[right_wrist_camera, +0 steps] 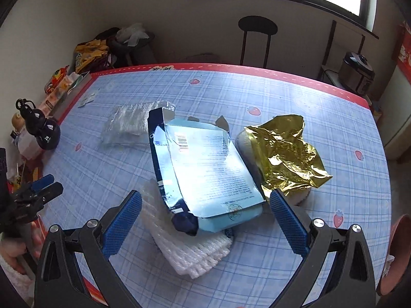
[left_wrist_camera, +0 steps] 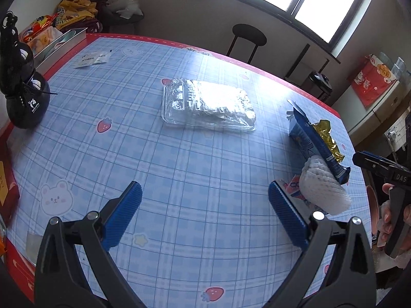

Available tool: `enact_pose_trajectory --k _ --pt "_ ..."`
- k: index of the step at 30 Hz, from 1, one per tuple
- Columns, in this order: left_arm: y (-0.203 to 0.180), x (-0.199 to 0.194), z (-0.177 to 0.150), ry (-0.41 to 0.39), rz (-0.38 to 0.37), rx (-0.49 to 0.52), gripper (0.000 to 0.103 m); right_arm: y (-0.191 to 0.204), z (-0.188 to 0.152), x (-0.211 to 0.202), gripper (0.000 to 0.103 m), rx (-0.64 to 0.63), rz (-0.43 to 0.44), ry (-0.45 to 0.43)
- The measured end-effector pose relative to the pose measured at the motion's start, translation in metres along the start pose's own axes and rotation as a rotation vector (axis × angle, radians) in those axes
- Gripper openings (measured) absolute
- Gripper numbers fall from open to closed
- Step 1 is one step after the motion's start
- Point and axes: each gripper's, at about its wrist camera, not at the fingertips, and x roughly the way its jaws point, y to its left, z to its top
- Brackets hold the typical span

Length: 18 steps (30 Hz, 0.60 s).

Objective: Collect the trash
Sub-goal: 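Grasp the blue-and-white detergent box with the right tool while the left tool approaches the clear plastic container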

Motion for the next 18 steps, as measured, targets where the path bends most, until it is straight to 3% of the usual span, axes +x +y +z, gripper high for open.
enact_pose_trajectory --k 7,13,18 --pt "0.022 0.03 0.036 0.006 -0.031 -0.095 0.097 -0.01 0.007 0.008 0.097 0.07 0.003 0.015" --pt "0.002 0.083 0.093 0.04 -0.039 0.016 0.097 -0.052 0.005 0.0 0.098 0.161 -0.04 0.007" --pt "0.002 0.123 0.143 0.039 -0.075 -0.027 0.096 -0.076 0.002 -0.009 0.098 0.191 -0.063 -0.008"
